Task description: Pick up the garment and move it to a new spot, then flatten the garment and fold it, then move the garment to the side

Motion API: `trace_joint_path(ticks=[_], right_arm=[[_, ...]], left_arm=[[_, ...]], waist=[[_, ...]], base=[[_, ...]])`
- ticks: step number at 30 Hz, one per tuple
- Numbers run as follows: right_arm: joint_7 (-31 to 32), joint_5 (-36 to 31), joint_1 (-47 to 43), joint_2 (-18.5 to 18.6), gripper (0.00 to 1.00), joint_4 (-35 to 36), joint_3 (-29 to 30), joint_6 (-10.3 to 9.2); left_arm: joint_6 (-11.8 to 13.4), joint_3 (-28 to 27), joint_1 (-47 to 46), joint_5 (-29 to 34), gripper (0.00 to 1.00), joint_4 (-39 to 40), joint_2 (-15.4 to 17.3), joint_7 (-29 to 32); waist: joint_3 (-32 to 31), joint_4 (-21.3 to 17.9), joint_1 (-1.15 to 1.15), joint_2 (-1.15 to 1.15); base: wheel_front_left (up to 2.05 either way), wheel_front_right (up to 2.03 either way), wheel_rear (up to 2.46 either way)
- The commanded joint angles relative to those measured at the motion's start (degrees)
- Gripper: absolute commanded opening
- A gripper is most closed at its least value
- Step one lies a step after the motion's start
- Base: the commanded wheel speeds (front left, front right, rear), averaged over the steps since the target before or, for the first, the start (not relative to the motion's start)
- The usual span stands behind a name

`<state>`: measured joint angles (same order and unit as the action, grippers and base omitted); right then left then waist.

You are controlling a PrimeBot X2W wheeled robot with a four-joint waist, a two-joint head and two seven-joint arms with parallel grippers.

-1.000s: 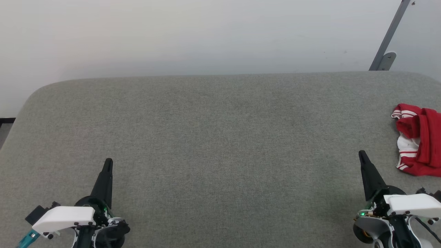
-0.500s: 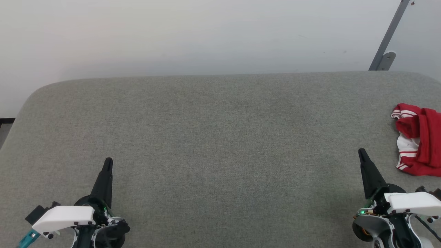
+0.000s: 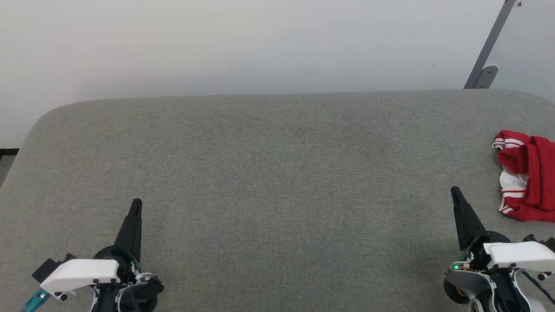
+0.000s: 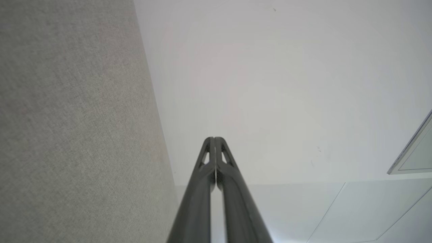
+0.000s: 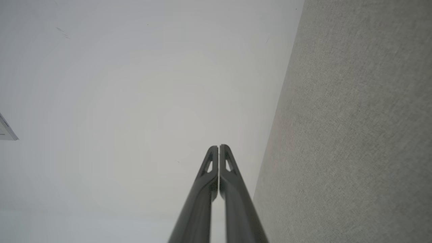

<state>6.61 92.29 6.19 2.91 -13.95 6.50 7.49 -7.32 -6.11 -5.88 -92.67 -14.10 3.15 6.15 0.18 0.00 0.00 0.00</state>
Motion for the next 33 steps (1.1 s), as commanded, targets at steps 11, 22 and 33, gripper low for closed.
trace_joint_path(ticks=[11,22,33], right_arm=[[0.08,0.22,0.17,-0.10,0.00,-0.18,0.08,0.00],[0.08,0.22,0.17,-0.10,0.00,-0.18,0.08,0.00],[0.08,0.23,0.17,-0.09,0.00,-0.18,0.07,0.00]], left_arm=[[-0.30,-0.26,-0.75,0.04,0.00,0.00,-0.15,0.36],[-0.30,-0.30,-0.76,0.11,0.00,0.00,-0.19,0.41],[-0.30,-0.34,-0.77,0.17,0.00,0.00,-0.22,0.44]], waist=[[0.00,0.00,0.00,0.00],[0.00,0.00,0.00,0.00],[0.00,0.00,0.00,0.00]], base=[[0.00,0.00,0.00],[0.00,0.00,0.00],[0.00,0.00,0.00]])
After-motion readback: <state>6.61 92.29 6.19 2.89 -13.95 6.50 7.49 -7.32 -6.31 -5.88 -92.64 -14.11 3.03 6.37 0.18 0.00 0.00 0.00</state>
